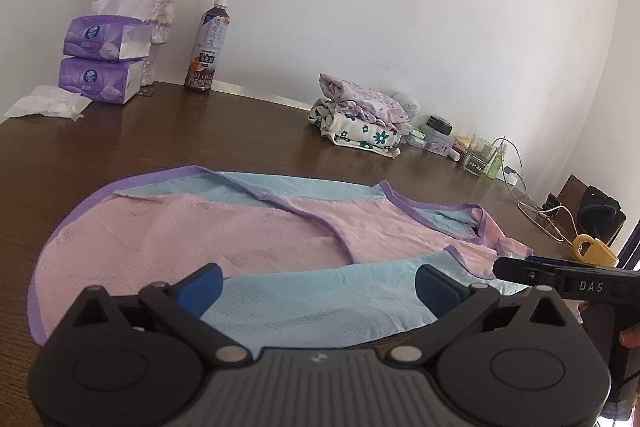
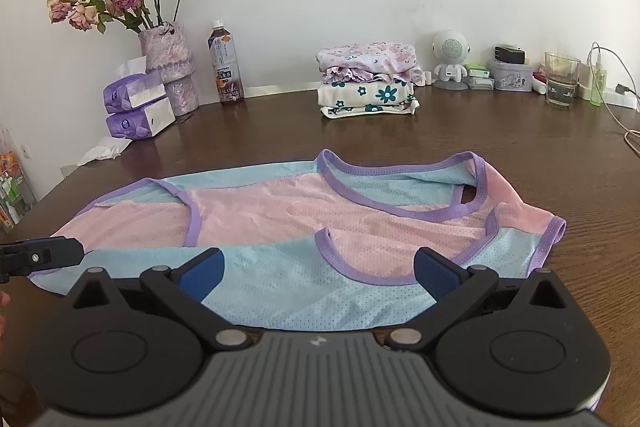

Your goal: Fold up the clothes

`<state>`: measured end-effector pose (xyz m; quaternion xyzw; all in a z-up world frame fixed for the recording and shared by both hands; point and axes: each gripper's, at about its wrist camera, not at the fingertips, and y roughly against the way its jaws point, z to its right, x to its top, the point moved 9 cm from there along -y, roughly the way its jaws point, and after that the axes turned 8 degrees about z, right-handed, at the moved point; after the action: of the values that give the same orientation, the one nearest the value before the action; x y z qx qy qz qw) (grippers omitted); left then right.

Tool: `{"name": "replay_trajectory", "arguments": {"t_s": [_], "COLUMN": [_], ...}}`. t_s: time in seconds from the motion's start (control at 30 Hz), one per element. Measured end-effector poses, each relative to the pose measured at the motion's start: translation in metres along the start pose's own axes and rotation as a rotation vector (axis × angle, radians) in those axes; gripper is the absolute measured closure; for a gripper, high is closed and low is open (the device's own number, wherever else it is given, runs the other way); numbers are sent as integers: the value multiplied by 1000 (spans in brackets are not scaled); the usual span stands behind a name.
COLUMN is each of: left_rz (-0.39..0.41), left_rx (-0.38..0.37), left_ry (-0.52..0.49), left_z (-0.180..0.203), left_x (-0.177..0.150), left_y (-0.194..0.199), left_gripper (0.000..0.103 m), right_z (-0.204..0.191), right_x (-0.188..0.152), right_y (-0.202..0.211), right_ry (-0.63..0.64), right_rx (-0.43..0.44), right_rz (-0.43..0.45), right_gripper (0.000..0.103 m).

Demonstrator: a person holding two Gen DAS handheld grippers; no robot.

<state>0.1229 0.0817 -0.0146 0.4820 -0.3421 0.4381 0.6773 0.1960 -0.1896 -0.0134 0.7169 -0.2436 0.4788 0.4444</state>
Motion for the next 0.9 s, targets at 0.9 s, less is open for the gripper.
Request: {"name": "replay_trajectory", "arguments": {"t_s": [0.9], "left_rz": [-39], "left_rx": [-29], "left_ry": [-34], "left_z": [-18], "left_x": [53], "left_y": [-16], "left_gripper": [0], "right_z": [-6], "right_x": [40], "right_y": [-33], "right_ry": [54], "right_rx": [-28], "right_rz": [17], "right_gripper": [0]}}
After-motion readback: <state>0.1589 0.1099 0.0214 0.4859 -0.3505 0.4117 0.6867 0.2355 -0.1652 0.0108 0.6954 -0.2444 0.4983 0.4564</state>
